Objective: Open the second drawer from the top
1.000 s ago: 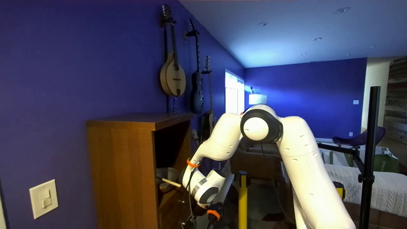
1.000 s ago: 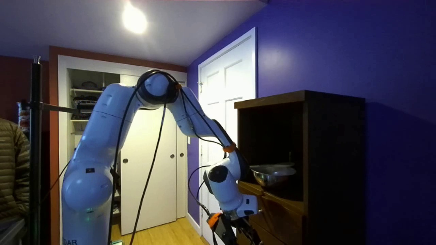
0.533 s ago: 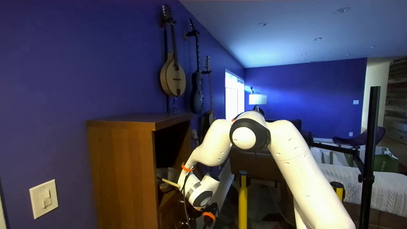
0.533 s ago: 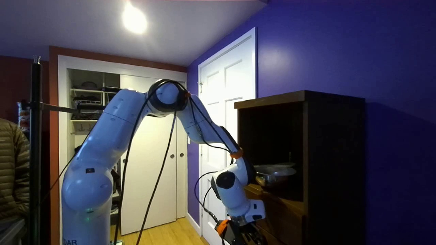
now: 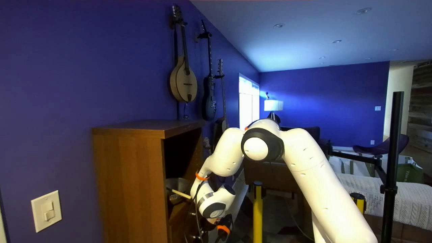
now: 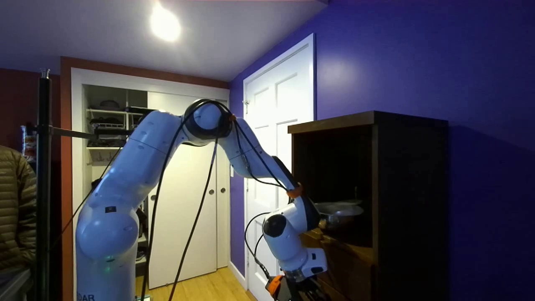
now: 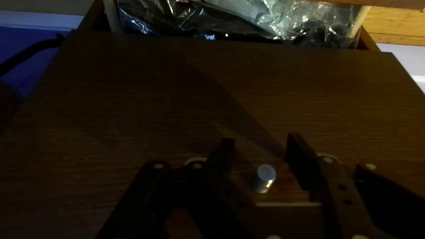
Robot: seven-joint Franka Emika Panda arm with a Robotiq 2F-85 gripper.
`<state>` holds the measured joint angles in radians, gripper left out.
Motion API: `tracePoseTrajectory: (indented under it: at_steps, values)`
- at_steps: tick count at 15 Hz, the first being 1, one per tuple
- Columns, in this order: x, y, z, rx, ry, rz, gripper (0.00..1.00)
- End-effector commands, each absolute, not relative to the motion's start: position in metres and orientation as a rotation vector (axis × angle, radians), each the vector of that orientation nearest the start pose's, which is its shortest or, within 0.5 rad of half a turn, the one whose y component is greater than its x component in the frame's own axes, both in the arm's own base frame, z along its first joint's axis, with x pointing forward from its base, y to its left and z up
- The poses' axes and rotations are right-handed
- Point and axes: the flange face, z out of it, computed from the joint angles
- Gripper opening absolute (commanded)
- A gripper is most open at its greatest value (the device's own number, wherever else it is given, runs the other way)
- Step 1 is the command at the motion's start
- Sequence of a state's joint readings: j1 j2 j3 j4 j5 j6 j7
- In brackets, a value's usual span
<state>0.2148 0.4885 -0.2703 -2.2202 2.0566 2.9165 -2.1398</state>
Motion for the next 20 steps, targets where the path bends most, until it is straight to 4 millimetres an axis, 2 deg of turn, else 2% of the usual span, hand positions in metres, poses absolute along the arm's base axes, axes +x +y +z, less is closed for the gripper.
tracePoseTrajectory:
  at_steps: [1,3,6,7,9,15,16,17,18,20]
  values:
    - [0.497,-0.095,0.161,-2.973,-0.223,-0.949,0.16]
    - [0.492,-0.092,0.162,-2.969,-0.225,-0.953,0.02]
    - [0.482,-0.082,0.170,-2.957,-0.219,-0.951,0.02]
    - [0.480,-0.082,0.173,-2.963,-0.211,-0.941,0.36]
    - [0.481,-0.084,0.179,-2.975,-0.201,-0.962,0.44]
    - [0.477,-0.085,0.196,-2.977,-0.170,-0.981,0.83]
    - [0.477,-0.086,0.197,-2.981,-0.169,-0.983,0.55]
    - [0.476,-0.086,0.197,-2.984,-0.165,-0.979,0.46]
    - [0.476,-0.086,0.195,-2.992,-0.164,-0.970,0.45]
    - [0.474,-0.088,0.192,-3.012,-0.162,-0.949,0.33]
